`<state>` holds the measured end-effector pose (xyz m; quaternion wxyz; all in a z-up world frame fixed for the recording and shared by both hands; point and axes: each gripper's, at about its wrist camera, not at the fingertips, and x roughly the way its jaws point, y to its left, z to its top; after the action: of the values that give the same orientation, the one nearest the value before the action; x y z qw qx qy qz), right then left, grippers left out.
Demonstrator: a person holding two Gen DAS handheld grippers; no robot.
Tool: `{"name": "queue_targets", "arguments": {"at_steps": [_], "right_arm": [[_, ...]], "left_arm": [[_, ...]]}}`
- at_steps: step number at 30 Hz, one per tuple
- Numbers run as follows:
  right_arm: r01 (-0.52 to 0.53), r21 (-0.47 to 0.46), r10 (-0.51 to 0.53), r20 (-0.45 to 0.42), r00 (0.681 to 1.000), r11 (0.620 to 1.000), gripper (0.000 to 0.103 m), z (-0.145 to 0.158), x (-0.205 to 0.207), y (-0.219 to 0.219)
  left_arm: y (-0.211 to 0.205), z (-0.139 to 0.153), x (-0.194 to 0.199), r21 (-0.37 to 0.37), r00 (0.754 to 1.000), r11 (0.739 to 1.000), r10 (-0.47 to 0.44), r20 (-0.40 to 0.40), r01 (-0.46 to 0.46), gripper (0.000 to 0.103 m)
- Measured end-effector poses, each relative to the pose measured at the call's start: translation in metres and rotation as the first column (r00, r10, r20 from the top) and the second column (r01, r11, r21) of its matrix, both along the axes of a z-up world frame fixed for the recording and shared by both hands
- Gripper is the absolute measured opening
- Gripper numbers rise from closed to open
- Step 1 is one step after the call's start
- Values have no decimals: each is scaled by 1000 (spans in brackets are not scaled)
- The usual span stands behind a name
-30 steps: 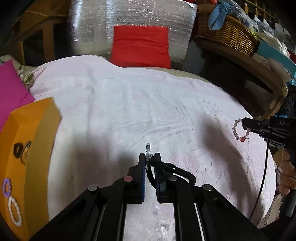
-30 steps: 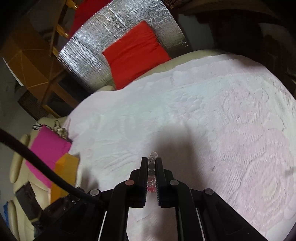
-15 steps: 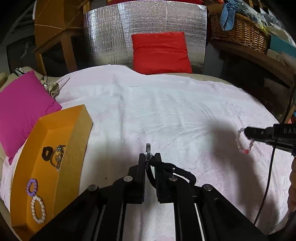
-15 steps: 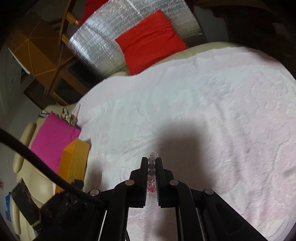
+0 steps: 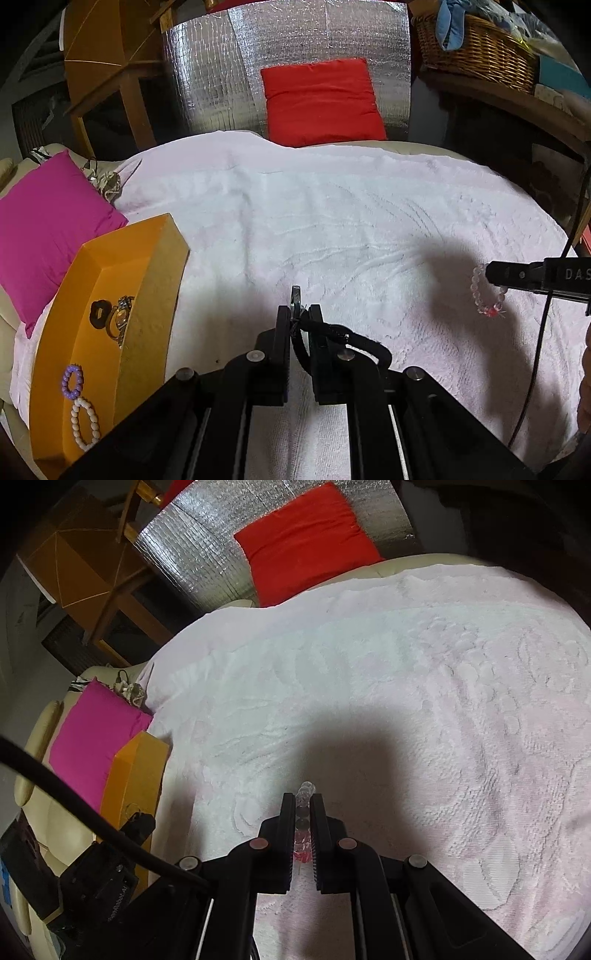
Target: Organize jewelry
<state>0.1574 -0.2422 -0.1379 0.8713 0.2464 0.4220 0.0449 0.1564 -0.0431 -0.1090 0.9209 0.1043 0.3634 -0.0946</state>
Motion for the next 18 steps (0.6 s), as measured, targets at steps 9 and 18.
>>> {"name": "queue_targets", "arguments": {"at_steps": [9, 18], "right_arm": [[14, -1, -14, 11, 1000, 1000, 8, 3, -3, -1], [3, -14, -3, -11, 1000, 1000, 8, -3, 2, 5]], "left_arm": [[-1, -3, 1, 5, 1000, 1000, -1, -9, 1, 10], [-8, -23, 7, 29, 996, 999, -36, -86, 39, 14]]}}
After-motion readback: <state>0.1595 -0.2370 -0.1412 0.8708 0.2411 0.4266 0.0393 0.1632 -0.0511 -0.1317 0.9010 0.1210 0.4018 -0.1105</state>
